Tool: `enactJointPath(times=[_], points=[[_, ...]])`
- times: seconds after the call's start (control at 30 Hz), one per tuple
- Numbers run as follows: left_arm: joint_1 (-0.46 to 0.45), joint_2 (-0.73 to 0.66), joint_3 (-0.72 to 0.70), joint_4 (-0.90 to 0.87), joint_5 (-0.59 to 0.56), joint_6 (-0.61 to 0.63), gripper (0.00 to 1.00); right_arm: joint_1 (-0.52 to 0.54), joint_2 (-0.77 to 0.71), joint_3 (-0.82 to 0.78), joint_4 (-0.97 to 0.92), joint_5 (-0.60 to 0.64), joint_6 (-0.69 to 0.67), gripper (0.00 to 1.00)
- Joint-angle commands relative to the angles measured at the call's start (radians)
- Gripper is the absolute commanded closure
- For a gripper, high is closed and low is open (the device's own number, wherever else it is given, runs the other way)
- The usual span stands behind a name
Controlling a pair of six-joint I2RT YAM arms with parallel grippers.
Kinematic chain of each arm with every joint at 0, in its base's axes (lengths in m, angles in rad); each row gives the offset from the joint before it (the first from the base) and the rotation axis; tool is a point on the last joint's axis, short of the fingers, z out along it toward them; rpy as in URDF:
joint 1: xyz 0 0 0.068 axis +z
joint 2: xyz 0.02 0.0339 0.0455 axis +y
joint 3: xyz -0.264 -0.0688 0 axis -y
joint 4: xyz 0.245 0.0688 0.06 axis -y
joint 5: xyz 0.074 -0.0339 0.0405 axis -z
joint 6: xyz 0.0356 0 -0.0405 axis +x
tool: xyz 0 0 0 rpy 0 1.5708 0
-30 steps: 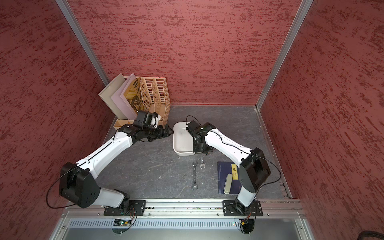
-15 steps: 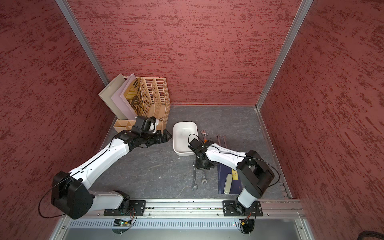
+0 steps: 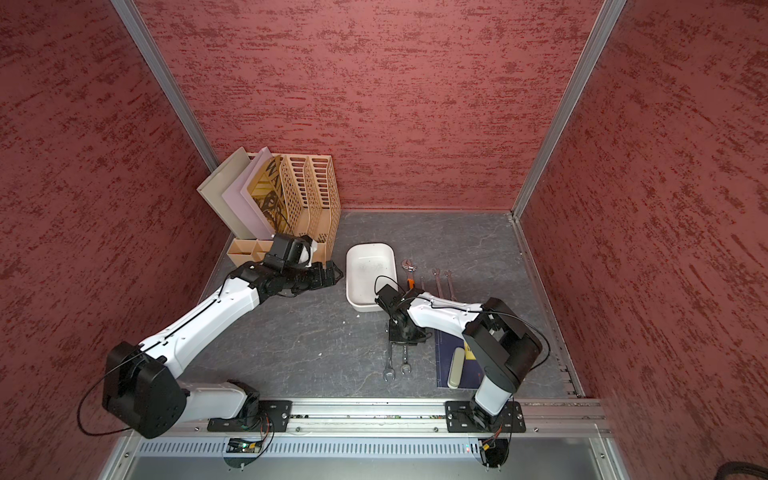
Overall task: Take out the wrench from the storage box
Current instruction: Place the wrench at the center of the board, then reset both arms
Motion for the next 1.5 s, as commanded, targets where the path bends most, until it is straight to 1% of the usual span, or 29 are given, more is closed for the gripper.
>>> enactJointPath(times=[0.0,0.13,0.27,0.37,0.43,0.47,0.5,0.53,0.57,0.6,0.63,0.7,0.73,0.77,0.8,0.9,0.93,1.0,1.03,1.07,1.13,1.2,1.27,1.3,1.33,1.37,1.4,1.43,1.47], points=[[0.005,-0.021,-0.022,0.041,-0.005,0.023,0.0,0.007,0.007,0.01,0.006,0.007,0.003,0.75],[0.005,-0.043,-0.023,0.045,-0.032,0.041,0.0,0.007,-0.001,0.047,-0.03,0.041,-0.017,0.62],[-0.003,-0.071,-0.015,0.055,-0.106,0.081,0.0,0.005,-0.052,0.096,-0.05,0.141,-0.062,0.55],[-0.01,-0.115,-0.052,0.141,-0.212,0.141,0.0,0.005,-0.146,0.133,-0.03,0.311,-0.119,0.48],[-0.006,-0.141,-0.113,0.242,-0.297,0.156,0.0,0.001,-0.212,0.135,0.036,0.46,-0.207,0.46],[-0.006,-0.149,-0.164,0.302,-0.37,0.17,0.0,-0.001,-0.263,0.128,0.085,0.549,-0.265,0.42],[-0.006,-0.155,-0.217,0.405,-0.441,0.212,0.0,-0.003,-0.299,0.116,0.138,0.645,-0.319,0.33],[0.0,-0.159,-0.259,0.487,-0.489,0.236,0.0,-0.004,-0.323,0.096,0.198,0.725,-0.382,0.26],[0.016,-0.16,-0.306,0.591,-0.513,0.271,0.0,-0.004,-0.345,0.053,0.311,0.814,-0.506,0.16],[0.041,-0.163,-0.346,0.682,-0.513,0.301,0.0,-0.009,-0.362,-0.014,0.505,0.862,-0.709,0.15],[0.064,-0.168,-0.38,0.756,-0.503,0.314,0.0,-0.014,-0.369,-0.09,0.711,0.888,-0.889,0.17],[0.132,-0.169,-0.448,0.893,-0.462,0.36,0.0,-0.05,-0.353,-0.244,1.223,0.957,-1.203,0.22],[0.161,-0.163,-0.465,0.924,-0.445,0.381,0.0,-0.075,-0.344,-0.289,1.376,0.959,-1.281,0.21],[0.19,-0.151,-0.482,0.942,-0.423,0.415,0.0,-0.112,-0.34,-0.319,1.461,0.949,-1.315,0.2],[0.208,-0.135,-0.493,0.952,-0.428,0.438,0.0,-0.148,-0.349,-0.332,1.452,0.922,-1.301,0.18],[0.262,-0.067,-0.561,1.04,-0.401,0.508,0.0,-0.282,-0.401,-0.412,1.368,0.746,-1.141,0.1],[0.283,-0.043,-0.584,1.071,-0.388,0.505,0.0,-0.338,-0.412,-0.466,1.4,0.687,-1.074,0.03],[0.323,0.013,-0.609,1.137,-0.362,0.464,0.0,-0.432,-0.408,-0.567,1.512,0.567,-0.987,0.02],[0.349,0.036,-0.618,1.181,-0.332,0.457,0.0,-0.467,-0.388,-0.612,1.579,0.542,-0.957,0.02],[0.37,0.043,-0.61,1.175,-0.279,0.466,0.0,-0.492,-0.354,-0.639,1.636,0.521,-0.949,0.02],[0.387,0.057,-0.624,1.248,-0.203,0.544,0.0,-0.515,-0.294,-0.649,1.724,0.533,-0.977,0.02],[0.421,0.106,-0.647,1.343,-0.128,0.549,0.0,-0.553,-0.254,-0.656,1.807,0.509,-0.965,0.02],[0.455,0.175,-0.684,1.468,-0.09,0.526,0.0,-0.629,-0.166,-0.664,1.881,0.373,-0.886,0.02],[0.471,0.191,-0.697,1.51,-0.069,0.51,0.0,-0.644,-0.162,-0.659,1.886,0.359,-0.877,0.02],[0.477,0.188,-0.695,1.503,-0.059,0.505,0.0,-0.672,-0.2,-0.646,1.792,0.299,-0.842,0.02],[0.478,0.192,-0.694,1.51,-0.059,0.503,0.0,-0.713,-0.181,-0.64,1.776,0.228,-0.815,0.02],[0.479,0.193,-0.694,1.508,-0.059,0.503,0.0,-0.723,-0.117,-0.637,1.823,0.223,-0.807,0.01],[0.48,0.194,-0.694,1.512,-0.061,0.503,0.0,-0.726,-0.101,-0.616,1.847,0.226,-0.817,0.02],[0.48,0.194,-0.69,1.503,-0.059,0.499,0.0,-0.746,-0.143,-0.57,1.669,0.171,-0.79,0.01]])
